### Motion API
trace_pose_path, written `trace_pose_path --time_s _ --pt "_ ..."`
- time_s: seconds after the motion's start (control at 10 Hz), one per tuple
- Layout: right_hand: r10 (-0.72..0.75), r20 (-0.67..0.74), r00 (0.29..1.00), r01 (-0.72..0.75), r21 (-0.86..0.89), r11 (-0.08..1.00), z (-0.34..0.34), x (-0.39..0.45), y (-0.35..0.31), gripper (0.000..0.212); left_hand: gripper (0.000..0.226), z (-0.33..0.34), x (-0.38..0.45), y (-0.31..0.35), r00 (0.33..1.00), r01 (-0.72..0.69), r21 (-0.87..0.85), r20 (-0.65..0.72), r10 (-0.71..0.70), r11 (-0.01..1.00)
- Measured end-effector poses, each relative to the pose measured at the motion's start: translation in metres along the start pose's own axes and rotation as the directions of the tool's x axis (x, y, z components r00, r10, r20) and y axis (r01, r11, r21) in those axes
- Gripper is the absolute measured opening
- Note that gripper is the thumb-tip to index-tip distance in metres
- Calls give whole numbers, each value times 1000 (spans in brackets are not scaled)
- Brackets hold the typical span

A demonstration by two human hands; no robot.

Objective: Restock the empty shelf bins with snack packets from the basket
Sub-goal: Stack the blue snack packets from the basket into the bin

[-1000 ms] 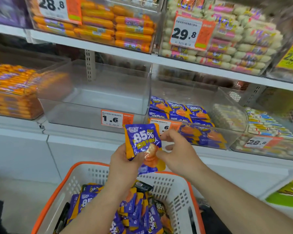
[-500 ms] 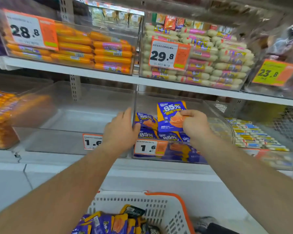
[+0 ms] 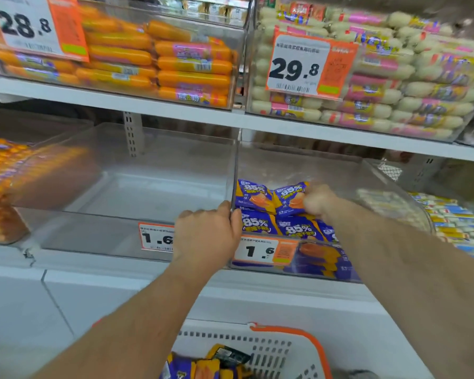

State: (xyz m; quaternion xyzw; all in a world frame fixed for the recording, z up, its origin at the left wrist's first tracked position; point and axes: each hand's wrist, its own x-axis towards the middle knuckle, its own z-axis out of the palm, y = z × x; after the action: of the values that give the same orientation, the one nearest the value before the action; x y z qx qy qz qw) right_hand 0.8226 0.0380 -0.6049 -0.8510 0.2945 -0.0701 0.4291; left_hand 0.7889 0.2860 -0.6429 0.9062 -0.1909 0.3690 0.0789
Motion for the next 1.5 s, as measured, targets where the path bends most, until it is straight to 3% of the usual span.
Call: trace_pose_path --time_s 0.1,0.3,0.4,0.5,0.6,0.7,0.8,0.9,1.0,1.1,1.2,1.4,1.5 --pt "-53 73 996 68 -231 971 9 20 11 45 40 1 -2 0 1000 11 39 -6 -11 999" --pt "-84 69 994 104 -360 927 12 22 12 44 48 0 -1 2 999 22 84 32 -25 996" --pt "-104 -11 994 84 -512 855 6 6 4 45 55 1 -3 -1 996 -37 91 86 29 995" --pt "-215 -176 961 98 -510 855 0 -20 -4 32 47 -1 -2 -2 996 8 -5 92 -7 1000" --pt "-644 -378 666 432 -508 745 6 -65 -8 29 44 -12 -2 0 996 17 -14 89 -16 1000" --pt "-870 -395 295 759 -455 465 26 -128 1 22 43 -16 1 -5 977 -7 -105 210 30 994" --pt "-892 -341 297 868 -292 401 67 -182 27 15 45 -27 -10 -16 990 -77 -132 110 92 988" --pt "-757 -129 641 743 -145 653 117 -204 77 16 45 -31 -52 -24 991 -121 -269 -84 102 956" --pt "-245 240 939 308 -275 911 156 -201 130 13 44 -31 -115 -26 999 19 -444 33 -5 896" --pt "166 386 907 19 -434 901 184 -204 184 16 46 -24 -183 -28 926 289 -507 363 -103 812" --pt "396 446 803 -188 -440 878 195 -215 222 26 38 -21 -234 -30 775 491 -441 615 -145 751" --pt "446 393 804 -216 -507 835 187 -219 254 31 22 -18 -289 -25 549 623 -288 823 -145 727" --pt "396 329 857 -144 -585 798 182 -218 250 31 27 -15 -292 -19 520 655 -294 844 -132 696"
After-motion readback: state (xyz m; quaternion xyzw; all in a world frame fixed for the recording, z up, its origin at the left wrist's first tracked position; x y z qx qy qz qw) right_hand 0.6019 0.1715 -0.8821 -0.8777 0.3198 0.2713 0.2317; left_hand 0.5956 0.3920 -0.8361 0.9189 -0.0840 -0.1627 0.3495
